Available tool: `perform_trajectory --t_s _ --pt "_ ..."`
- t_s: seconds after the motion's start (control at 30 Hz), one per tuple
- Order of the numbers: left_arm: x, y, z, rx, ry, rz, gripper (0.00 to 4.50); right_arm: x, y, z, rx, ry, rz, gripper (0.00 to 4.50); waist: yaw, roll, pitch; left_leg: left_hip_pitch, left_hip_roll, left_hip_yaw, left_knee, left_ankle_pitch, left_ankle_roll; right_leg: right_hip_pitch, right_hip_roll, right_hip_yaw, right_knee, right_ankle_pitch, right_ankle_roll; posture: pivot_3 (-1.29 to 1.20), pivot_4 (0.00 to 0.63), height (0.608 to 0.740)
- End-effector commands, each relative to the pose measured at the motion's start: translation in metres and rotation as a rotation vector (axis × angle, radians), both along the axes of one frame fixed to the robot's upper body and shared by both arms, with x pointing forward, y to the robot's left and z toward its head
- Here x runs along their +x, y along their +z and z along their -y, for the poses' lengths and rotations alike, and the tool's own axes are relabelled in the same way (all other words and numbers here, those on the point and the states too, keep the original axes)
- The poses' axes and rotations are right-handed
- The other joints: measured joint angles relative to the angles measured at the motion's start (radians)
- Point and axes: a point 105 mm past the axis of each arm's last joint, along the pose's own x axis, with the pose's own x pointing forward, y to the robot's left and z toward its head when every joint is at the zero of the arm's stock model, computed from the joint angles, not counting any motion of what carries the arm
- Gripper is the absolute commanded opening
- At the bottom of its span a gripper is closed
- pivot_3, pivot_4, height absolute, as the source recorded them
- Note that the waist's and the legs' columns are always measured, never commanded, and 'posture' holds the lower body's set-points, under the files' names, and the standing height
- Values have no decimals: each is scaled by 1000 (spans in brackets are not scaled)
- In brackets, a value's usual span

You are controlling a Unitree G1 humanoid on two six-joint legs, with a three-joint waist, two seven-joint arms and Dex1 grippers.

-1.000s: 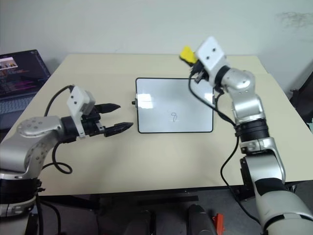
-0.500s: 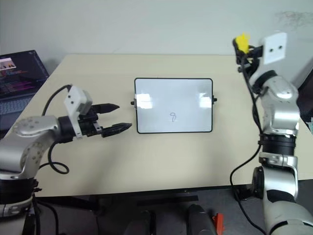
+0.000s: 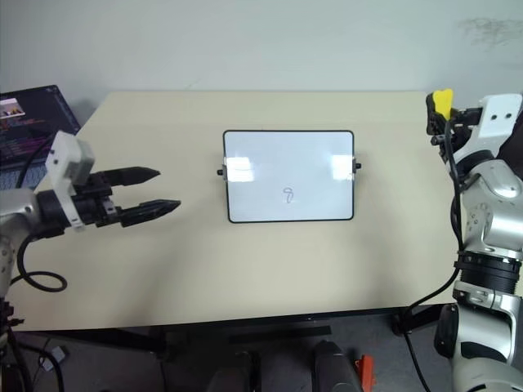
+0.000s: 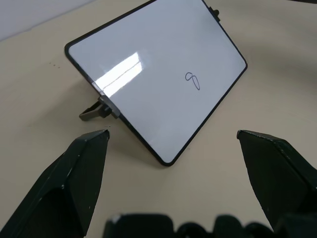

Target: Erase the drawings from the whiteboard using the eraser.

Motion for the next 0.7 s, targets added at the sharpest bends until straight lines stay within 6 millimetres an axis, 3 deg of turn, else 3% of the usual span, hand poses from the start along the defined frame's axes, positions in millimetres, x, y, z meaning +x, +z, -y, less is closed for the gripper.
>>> perform_trajectory --t_s 0.03,0.3,0.7 --pt "1 -1 12 3 -35 34 4500 -5 16 2 -9 -4 69 970 1 0 0 0 0 0 0 0 0 0 0 0 0 0 0 0 150 740" --pt "16 -19 39 -2 -64 31 4500 1 17 -7 -32 13 71 970 4 0 0 0 0 0 0 0 0 0 0 0 0 0 0 0 150 740" --pt "27 -22 50 -18 -66 39 4500 1 12 -13 -46 29 60 970 4 0 0 0 0 0 0 0 0 0 0 0 0 0 0 0 150 740"
